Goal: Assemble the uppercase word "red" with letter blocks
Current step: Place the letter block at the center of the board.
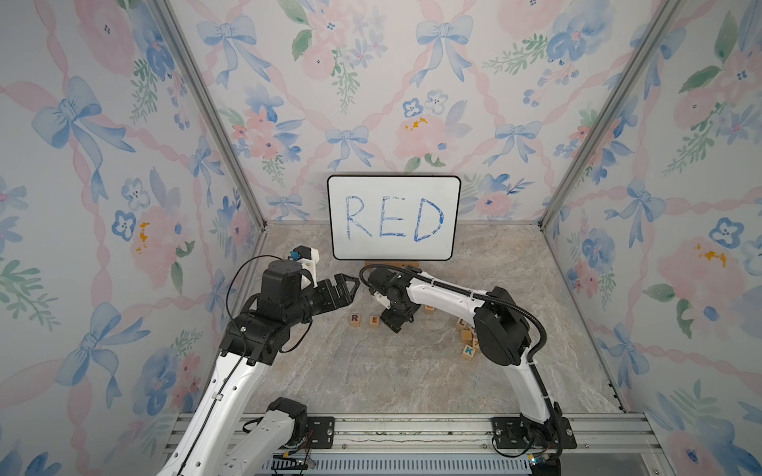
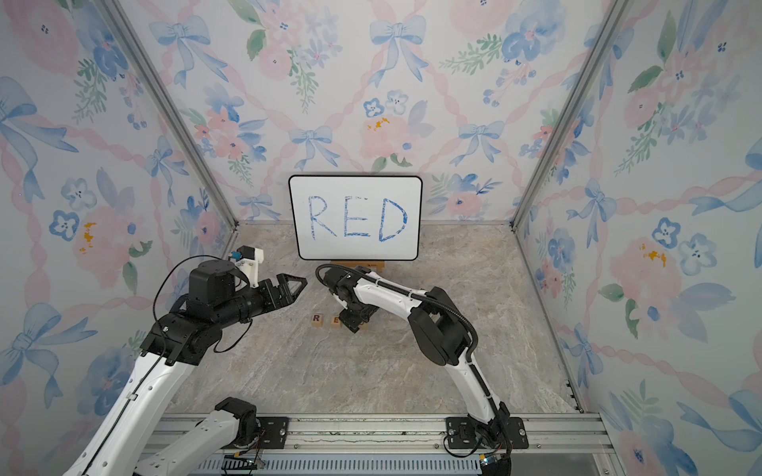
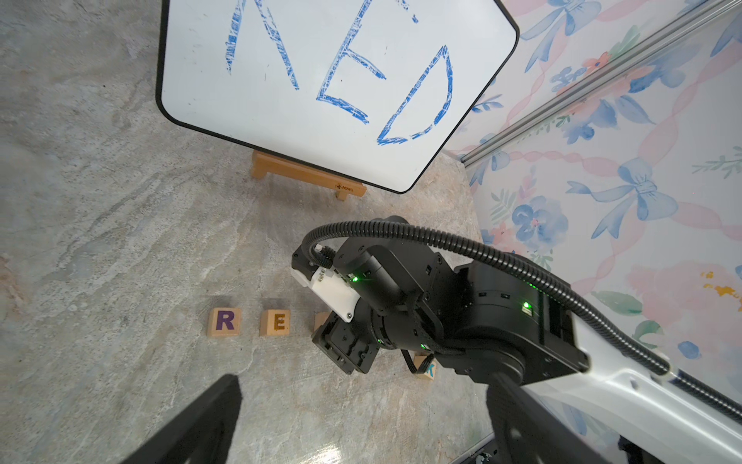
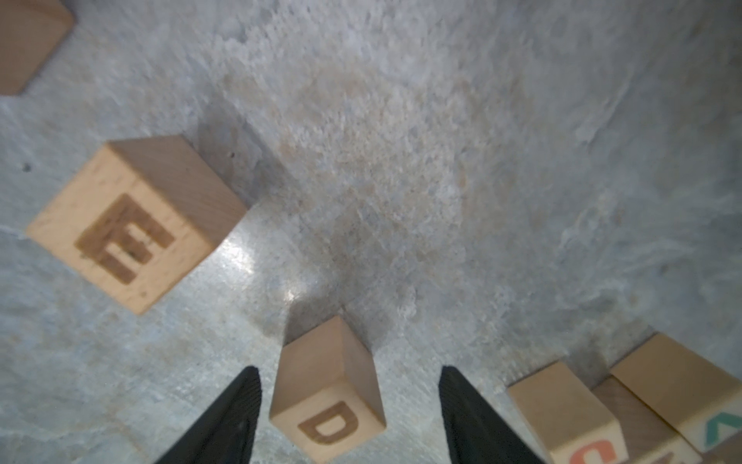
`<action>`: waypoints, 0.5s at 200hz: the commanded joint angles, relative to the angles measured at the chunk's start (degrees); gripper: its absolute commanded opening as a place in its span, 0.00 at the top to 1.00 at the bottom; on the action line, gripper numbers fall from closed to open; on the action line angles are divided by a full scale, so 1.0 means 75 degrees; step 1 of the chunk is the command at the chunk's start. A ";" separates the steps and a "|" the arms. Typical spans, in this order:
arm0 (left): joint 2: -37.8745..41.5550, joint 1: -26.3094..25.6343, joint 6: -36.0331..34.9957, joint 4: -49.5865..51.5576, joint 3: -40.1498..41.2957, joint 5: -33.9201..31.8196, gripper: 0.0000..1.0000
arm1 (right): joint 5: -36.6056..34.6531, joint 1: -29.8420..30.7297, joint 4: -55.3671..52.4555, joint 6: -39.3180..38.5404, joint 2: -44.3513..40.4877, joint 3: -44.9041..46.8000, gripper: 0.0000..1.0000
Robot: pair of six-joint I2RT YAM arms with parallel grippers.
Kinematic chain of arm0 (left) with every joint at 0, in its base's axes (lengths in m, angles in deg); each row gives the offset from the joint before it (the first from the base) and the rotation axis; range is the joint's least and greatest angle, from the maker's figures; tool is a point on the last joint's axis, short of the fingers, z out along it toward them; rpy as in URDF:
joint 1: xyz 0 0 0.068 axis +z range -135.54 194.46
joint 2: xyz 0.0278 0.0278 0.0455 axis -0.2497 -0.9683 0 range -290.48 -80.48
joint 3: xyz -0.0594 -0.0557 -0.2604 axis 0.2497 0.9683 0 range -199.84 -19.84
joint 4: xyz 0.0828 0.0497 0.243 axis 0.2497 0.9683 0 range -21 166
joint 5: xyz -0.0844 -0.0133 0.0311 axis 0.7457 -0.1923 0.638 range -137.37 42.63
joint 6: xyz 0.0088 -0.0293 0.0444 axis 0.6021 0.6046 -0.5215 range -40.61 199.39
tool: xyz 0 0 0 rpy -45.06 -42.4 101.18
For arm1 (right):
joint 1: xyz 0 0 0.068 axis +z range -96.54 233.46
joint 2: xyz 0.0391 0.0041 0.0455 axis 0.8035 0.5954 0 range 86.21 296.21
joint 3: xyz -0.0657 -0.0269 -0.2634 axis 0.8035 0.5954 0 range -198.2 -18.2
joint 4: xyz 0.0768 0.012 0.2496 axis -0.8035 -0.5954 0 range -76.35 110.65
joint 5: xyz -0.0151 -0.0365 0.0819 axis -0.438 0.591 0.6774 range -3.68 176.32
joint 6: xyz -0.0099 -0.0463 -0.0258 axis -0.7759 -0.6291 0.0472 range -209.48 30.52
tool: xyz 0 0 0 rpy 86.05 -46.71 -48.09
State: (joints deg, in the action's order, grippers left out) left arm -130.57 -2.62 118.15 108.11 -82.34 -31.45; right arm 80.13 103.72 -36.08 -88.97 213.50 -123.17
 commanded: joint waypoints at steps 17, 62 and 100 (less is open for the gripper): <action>-0.0191 0.0074 -0.0199 0.0094 -0.0198 -0.0008 0.02 | 0.0637 -0.0360 0.0539 0.0781 -0.1139 0.0844 0.11; -0.0756 0.0074 -0.0268 0.0099 -0.0205 0.0090 0.02 | 0.1424 -0.0853 0.1234 0.1729 -0.2394 0.1826 0.03; -0.1217 0.0008 -0.0290 0.0094 0.0067 0.0221 0.02 | 0.1752 -0.1222 0.1266 0.2160 -0.3168 0.2352 0.03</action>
State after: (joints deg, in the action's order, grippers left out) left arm -138.20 -2.38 117.41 108.09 -82.73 -31.05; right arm 90.40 95.81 -27.40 -76.53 192.88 -108.11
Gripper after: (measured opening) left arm 0.980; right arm 0.971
